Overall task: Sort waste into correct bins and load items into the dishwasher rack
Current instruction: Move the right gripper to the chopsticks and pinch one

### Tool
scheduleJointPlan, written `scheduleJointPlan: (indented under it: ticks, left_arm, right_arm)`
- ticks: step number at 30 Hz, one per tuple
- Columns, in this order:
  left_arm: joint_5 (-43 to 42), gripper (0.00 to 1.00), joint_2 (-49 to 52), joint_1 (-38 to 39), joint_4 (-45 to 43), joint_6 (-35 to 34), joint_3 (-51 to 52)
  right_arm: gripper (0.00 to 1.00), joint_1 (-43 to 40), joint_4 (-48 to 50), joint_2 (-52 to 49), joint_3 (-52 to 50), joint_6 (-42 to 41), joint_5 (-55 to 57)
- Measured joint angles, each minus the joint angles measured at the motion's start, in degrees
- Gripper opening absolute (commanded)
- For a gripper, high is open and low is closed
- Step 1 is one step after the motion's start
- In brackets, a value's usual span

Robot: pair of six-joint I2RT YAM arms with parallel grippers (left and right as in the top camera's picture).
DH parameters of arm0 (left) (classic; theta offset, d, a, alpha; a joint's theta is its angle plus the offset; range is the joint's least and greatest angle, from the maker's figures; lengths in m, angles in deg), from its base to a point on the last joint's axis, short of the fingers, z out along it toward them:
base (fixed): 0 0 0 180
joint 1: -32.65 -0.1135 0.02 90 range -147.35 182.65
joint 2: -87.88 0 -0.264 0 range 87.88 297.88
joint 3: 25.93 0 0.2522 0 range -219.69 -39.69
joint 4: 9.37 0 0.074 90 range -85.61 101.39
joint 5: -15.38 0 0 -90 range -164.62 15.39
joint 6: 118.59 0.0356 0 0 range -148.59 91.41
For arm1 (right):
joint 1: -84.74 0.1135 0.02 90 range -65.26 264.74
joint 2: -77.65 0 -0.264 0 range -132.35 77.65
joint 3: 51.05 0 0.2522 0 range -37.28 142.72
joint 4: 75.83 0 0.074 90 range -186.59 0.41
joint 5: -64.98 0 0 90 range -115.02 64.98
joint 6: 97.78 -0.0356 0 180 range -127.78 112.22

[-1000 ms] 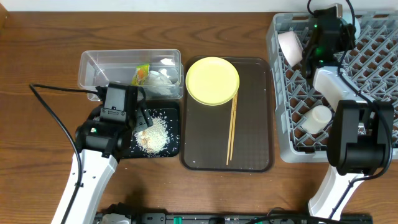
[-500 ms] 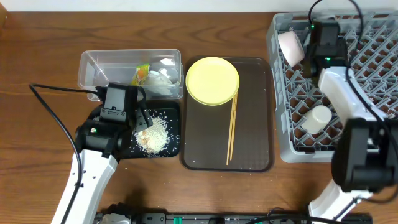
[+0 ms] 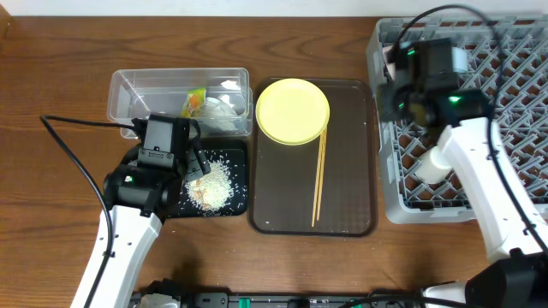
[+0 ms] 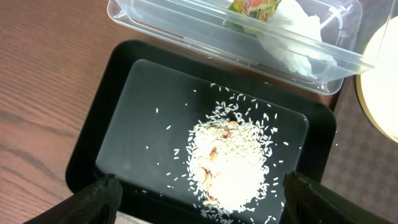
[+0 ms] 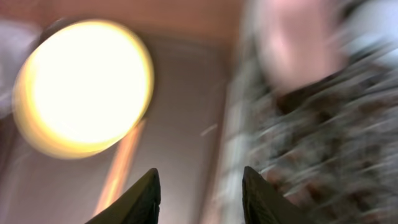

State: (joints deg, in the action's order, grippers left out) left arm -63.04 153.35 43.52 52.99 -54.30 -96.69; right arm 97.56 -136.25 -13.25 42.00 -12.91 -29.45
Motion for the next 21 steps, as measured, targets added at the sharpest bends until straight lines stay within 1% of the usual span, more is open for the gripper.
scheduleJointPlan:
  ticks: [3,9,13,15,21]
  left_arm:
    - [0.0,0.86,0.0,0.0,-0.02,0.0,0.0]
    - [0.0,0.86,0.0,0.0,-0.02,0.0,0.0]
    - [0.02,0.86,0.0,0.0,-0.02,0.0,0.0]
    - [0.0,0.86,0.0,0.0,-0.02,0.0,0.0]
    - [0.0,0.86,0.0,0.0,0.0,0.0,0.0]
  right_arm:
    - [0.41,4.02,-2.16,-0.92,-1.16,-4.35,-2.69]
    - [0.4,11.98,0.31,-4.5,-8.79,-13.18,-2.32]
    - [0.38,14.6,4.66,-7.74,-13.33,-17.07,-1.36]
    - [0.34,15.69,7.45,-9.18,-15.08,-18.34,-0.96]
    - [0.35,18.01,9.55,-13.62,-16.46,-22.05,1.51]
